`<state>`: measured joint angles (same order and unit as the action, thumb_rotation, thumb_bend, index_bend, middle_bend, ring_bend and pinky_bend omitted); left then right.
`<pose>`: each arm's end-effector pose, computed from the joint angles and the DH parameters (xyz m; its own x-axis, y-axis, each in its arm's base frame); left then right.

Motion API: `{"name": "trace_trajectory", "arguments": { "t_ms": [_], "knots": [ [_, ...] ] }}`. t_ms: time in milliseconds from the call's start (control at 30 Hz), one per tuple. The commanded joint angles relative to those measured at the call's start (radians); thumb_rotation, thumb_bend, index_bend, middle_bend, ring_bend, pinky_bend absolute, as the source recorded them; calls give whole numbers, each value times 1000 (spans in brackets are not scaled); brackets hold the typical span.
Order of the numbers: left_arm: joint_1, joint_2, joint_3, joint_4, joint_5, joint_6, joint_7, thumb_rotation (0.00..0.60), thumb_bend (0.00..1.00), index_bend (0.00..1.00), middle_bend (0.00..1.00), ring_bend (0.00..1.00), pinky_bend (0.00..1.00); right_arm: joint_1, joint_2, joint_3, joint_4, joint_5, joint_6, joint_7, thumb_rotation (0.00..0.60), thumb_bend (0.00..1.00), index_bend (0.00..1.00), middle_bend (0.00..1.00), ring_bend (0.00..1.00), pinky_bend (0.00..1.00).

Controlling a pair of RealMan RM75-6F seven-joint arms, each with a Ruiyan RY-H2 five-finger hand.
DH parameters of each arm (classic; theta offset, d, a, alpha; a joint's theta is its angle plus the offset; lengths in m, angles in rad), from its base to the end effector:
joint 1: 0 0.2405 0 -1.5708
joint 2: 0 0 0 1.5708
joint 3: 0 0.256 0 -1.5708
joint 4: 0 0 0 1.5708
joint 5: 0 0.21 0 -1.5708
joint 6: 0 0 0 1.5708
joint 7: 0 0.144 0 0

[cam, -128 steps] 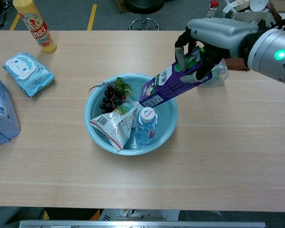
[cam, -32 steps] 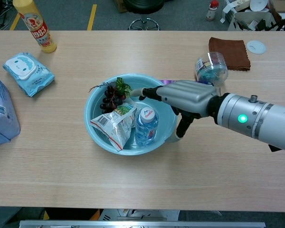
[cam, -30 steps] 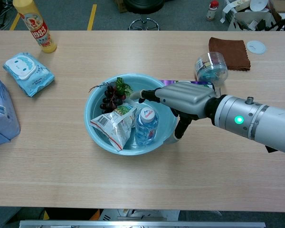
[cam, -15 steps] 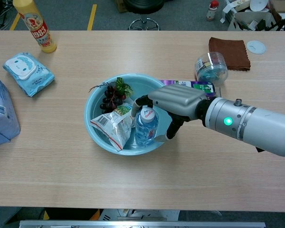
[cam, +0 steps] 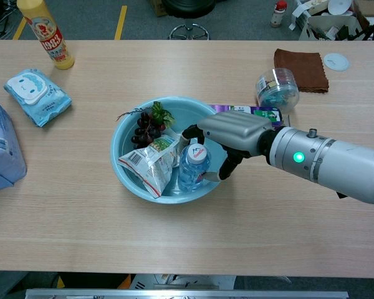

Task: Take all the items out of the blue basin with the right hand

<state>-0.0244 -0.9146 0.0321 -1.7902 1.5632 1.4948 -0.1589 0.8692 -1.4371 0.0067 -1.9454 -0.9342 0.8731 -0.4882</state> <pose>-0.2966 0.1439 0.1934 0.2733 0.0968 0.9570 0.9613 0.0079 -0.2753 -0.0889 -0.2459 -0.0342 0.4793 -0.5649 0.6716 -0.8289 -0.5428 0.1350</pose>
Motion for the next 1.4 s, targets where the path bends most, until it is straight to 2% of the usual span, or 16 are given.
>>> {"name": "trace_trajectory", "arguments": {
  "t_ms": [33,200,400,533,700,833,967,1400],
  "knots": [
    [1,0,0,1,0,1,-2,600,51,98,163,118,175,4,-7,5,2,16,7,-1,600,319,443,388,445,782],
    [3,2,-1,4,-5,4,-6,600,51,98,163,118,175,2,4,14,-16,22,24,8,600,343,489,425,501,822],
    [0,2,-2,2,-1,1,-3,600,51,98,163,118,174,-24,86,54,-82,-29,62,76,600,343,492,429,508,826],
    [-1,4,-2,-3,5,2,0,600,51,98,163,118,174,-41,170,101,-123,-48,81,142,600,343,493,429,508,826],
    [-1,8,0,-11,11,4,4,600,50,98,163,118,174,-51,242,161,-121,-32,104,204,600,343,493,429,508,826],
    [-2,14,0,-21,15,5,10,600,50,98,163,118,174,-44,274,207,-90,14,98,246,600,343,503,429,508,826],
    [-3,16,2,-30,18,3,15,600,50,98,163,118,175,-21,278,227,-42,78,77,247,600,343,505,429,508,826],
    [-4,18,6,-37,10,-9,19,600,51,98,163,118,174,79,139,227,243,365,8,187,600,343,505,429,509,826]
  ]
}}
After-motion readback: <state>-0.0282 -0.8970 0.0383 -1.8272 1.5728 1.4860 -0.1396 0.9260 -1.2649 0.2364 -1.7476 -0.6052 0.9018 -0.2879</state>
